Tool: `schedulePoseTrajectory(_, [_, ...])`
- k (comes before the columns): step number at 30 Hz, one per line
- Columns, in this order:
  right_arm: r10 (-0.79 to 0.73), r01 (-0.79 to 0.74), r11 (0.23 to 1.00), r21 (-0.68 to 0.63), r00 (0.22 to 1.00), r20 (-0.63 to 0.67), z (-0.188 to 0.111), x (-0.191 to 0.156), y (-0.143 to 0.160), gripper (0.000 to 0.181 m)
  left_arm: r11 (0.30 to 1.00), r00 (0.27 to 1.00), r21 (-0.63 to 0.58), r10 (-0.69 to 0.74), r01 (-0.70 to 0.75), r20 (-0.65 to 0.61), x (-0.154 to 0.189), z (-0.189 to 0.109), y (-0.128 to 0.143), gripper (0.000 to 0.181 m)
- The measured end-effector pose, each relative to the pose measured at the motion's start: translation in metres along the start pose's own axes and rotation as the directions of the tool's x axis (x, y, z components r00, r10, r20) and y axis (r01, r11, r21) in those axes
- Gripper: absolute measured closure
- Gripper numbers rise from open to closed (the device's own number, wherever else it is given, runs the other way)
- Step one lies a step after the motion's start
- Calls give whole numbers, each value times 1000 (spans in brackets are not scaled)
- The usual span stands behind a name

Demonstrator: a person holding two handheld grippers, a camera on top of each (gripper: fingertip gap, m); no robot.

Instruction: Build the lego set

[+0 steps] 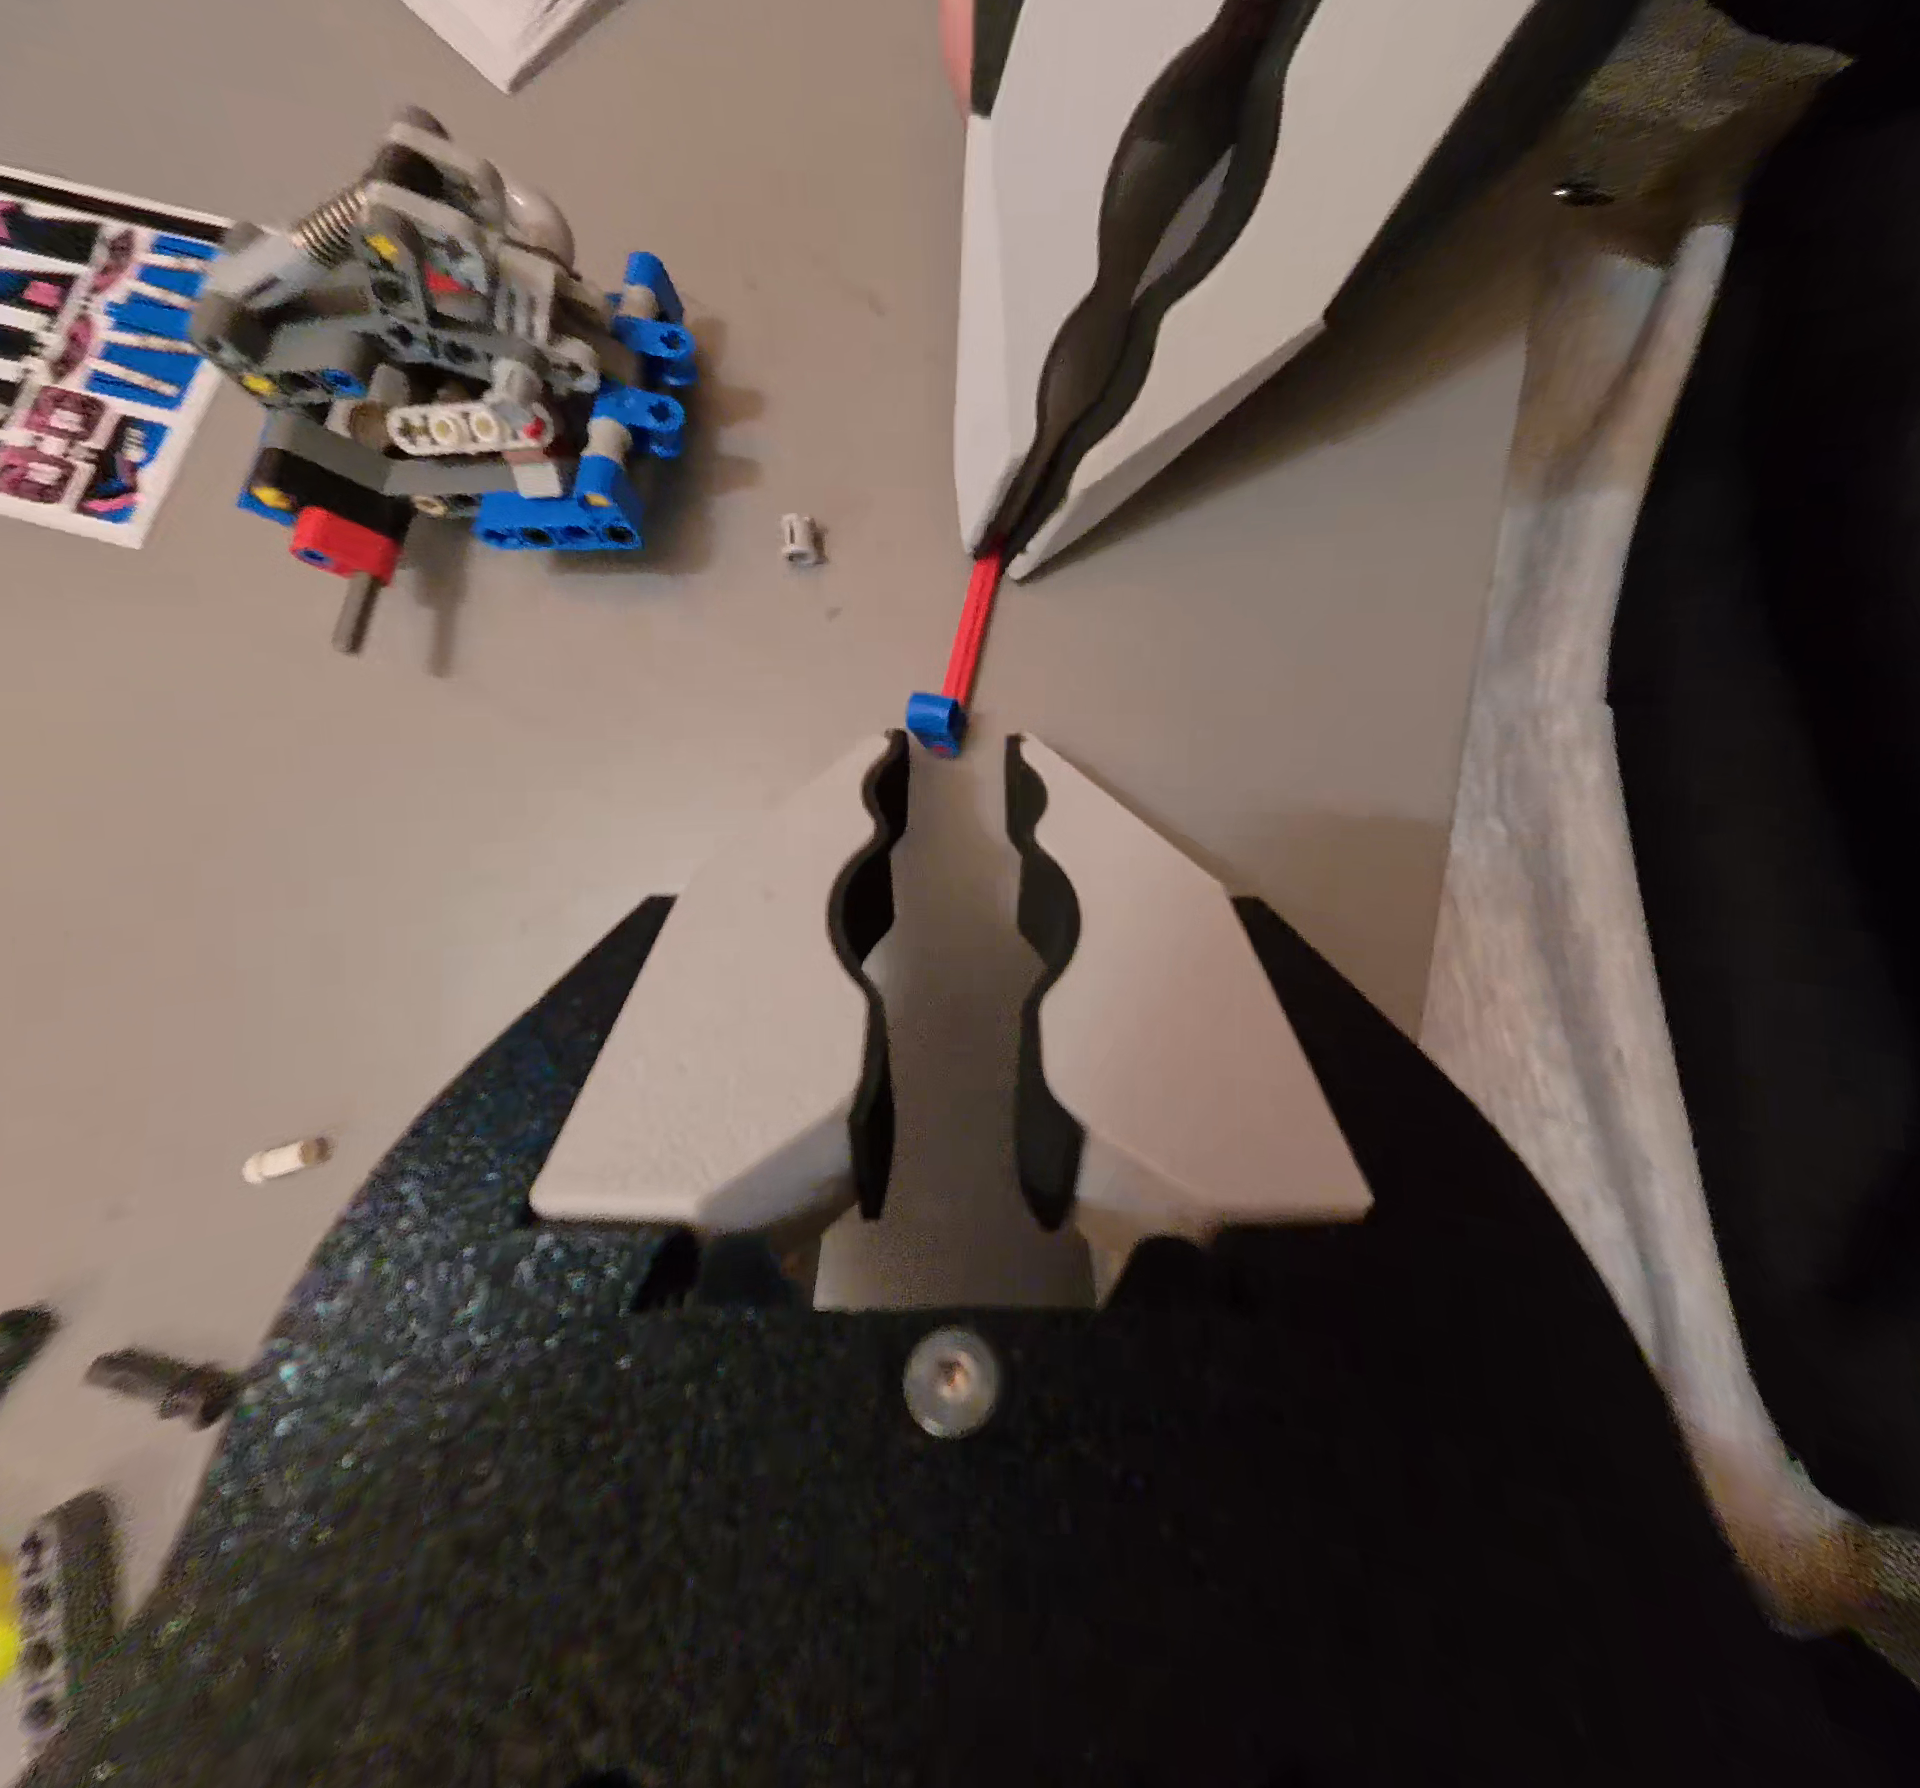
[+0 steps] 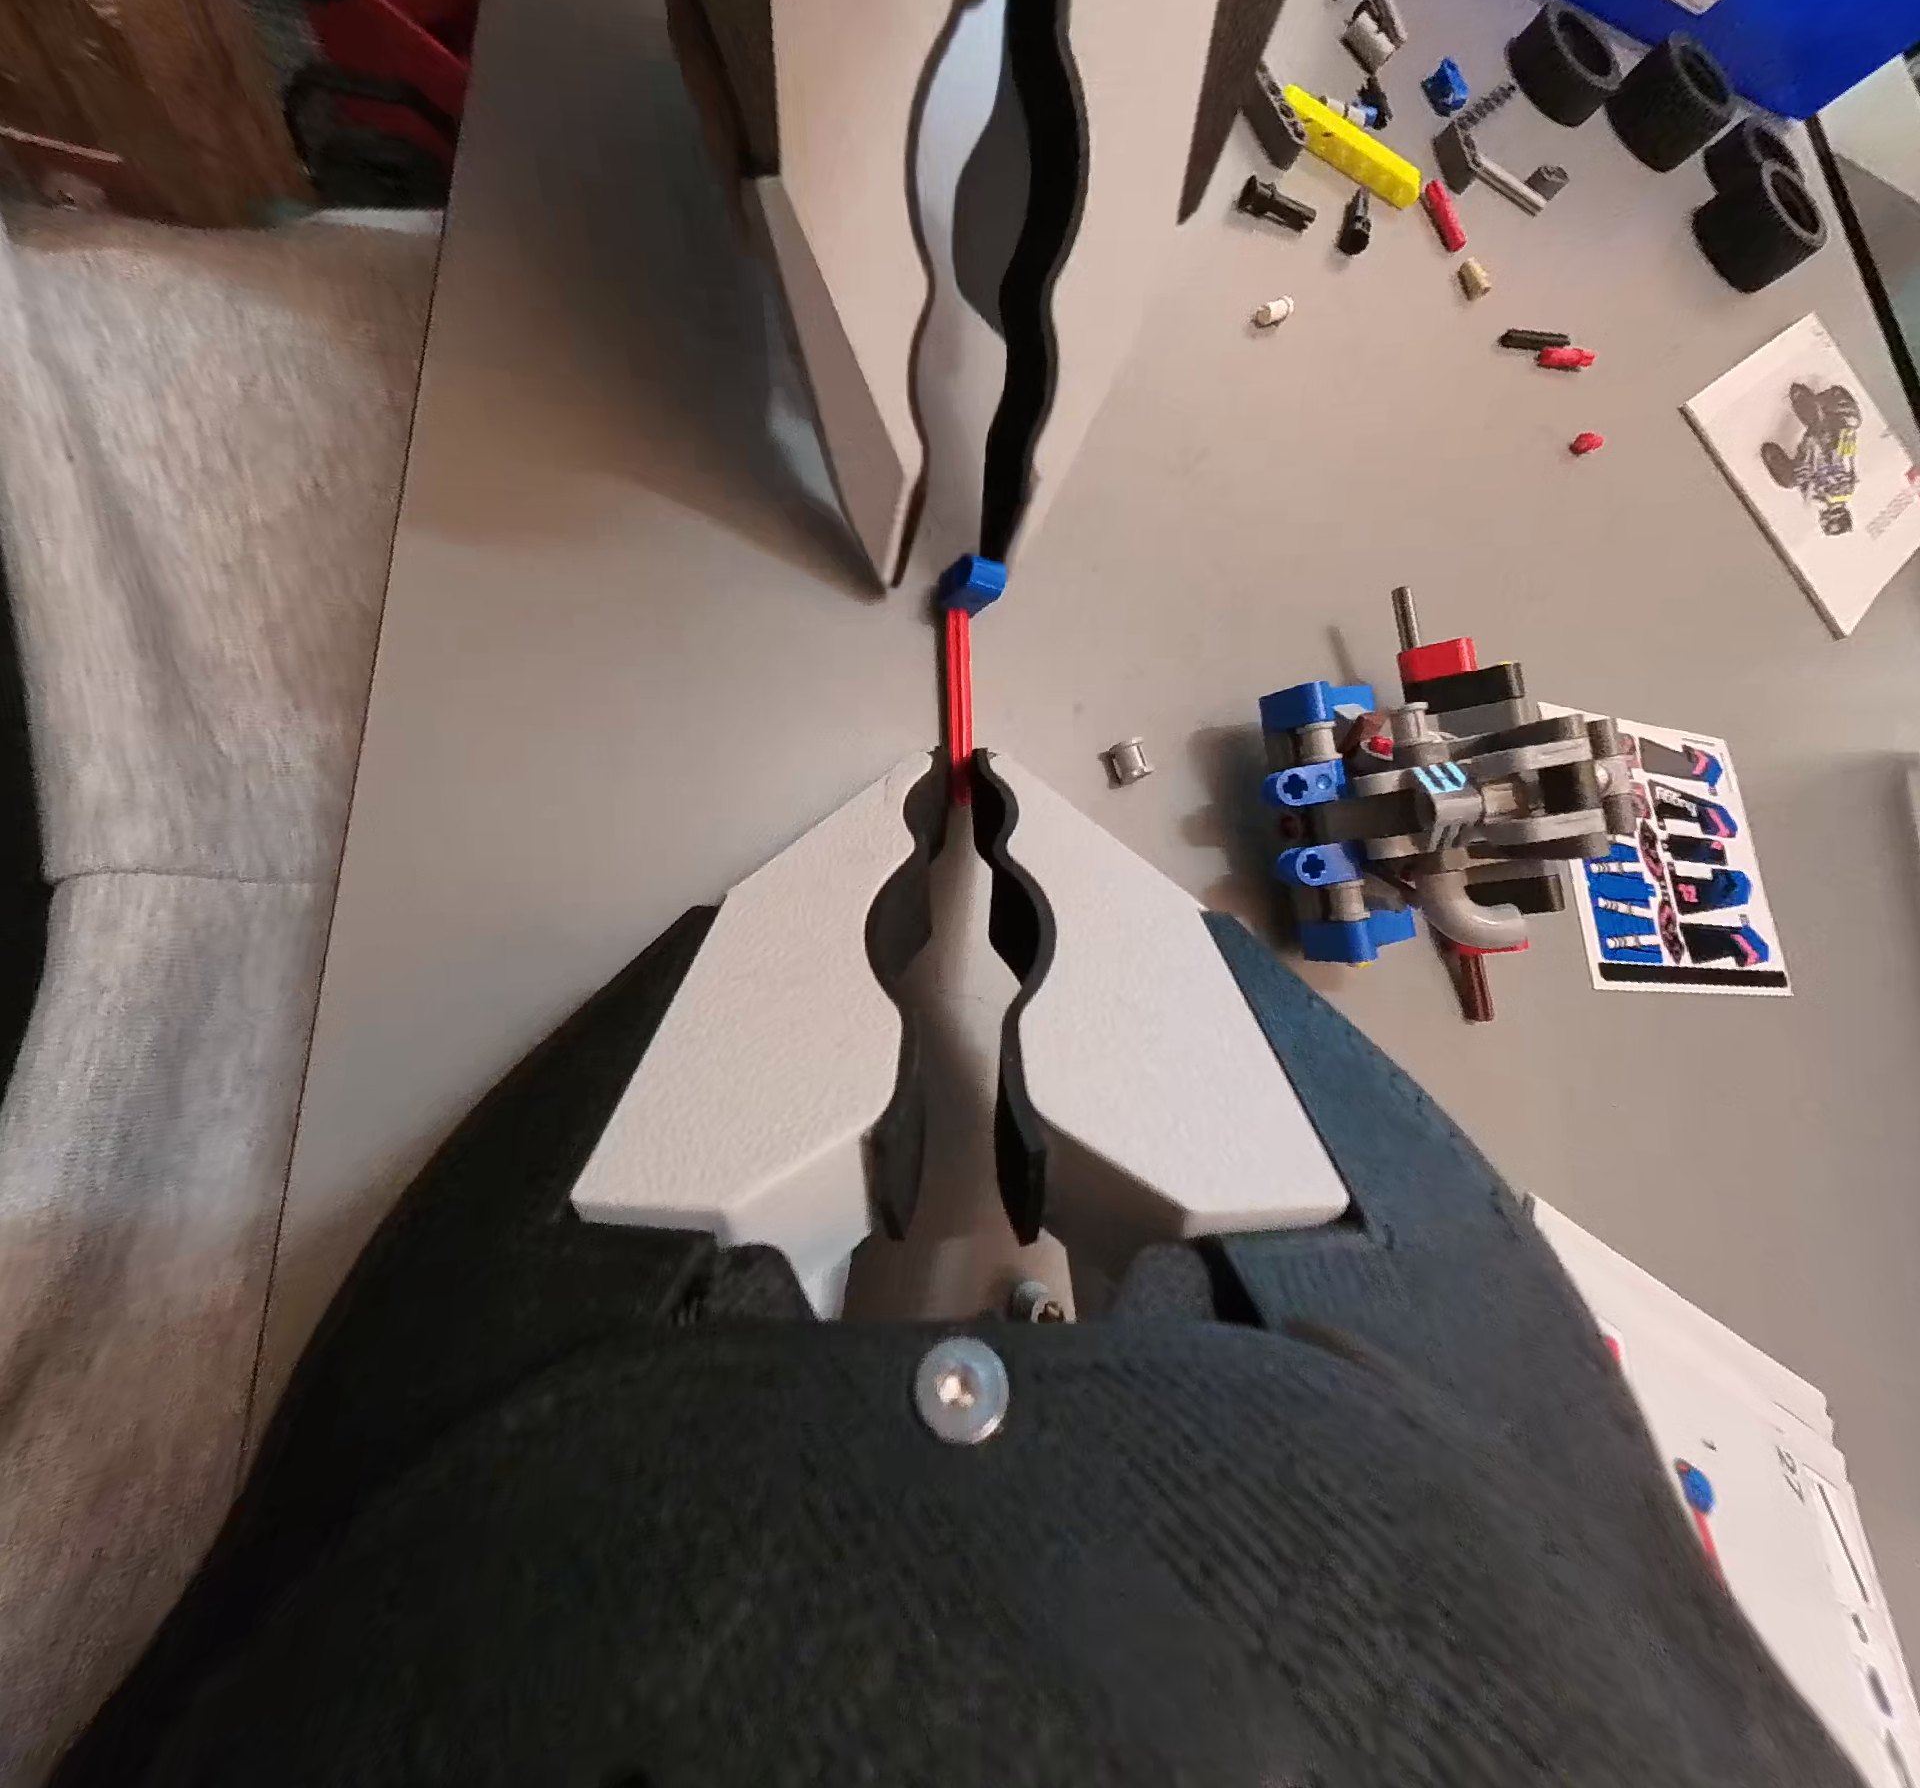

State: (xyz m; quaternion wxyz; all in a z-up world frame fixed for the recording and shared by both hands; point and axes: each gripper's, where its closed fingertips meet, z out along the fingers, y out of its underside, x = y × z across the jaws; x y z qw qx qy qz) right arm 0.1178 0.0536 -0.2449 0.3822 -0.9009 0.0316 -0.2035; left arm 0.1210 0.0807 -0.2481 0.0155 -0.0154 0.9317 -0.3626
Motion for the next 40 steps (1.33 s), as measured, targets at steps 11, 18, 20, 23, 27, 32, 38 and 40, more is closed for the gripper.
schedulePoseTrajectory(11, [86,-87,996,2,980,-179,-5,33,2,177,998,997,44,-30,33,-68,-9,-1,3,176])
schedulePoseTrajectory(18, [17,-30,998,-53,976,-218,7,42,6,160,998,998,31,-63,63,-16,-26,-14,18,177])
schedulePoseTrajectory(20, [22,-35,997,-66,980,-196,9,43,7,161,997,997,43,-70,71,-25,-26,-14,18,177])
schedulePoseTrajectory(23, [26,-36,998,-60,988,-153,12,40,6,169,995,996,55,-77,79,-42,-25,-13,17,177])
schedulePoseTrajectory(27, [49,-54,997,-50,993,-106,12,35,7,177,994,995,72,-81,86,-64,-24,-11,15,177])
schedulePoseTrajectory(32, [105,-107,994,-22,993,-52,6,30,9,177,993,994,84,-80,87,-81,-23,-8,11,177])
schedulePoseTrajectory(38, [138,-139,990,-12,989,-50,-8,28,20,177,995,996,84,-52,58,-74,-20,-1,3,177])
schedulePoseTrajectory(40, [148,-150,988,-20,987,-68,-14,31,26,177,996,996,79,-41,48,-79,-18,2,-1,177])
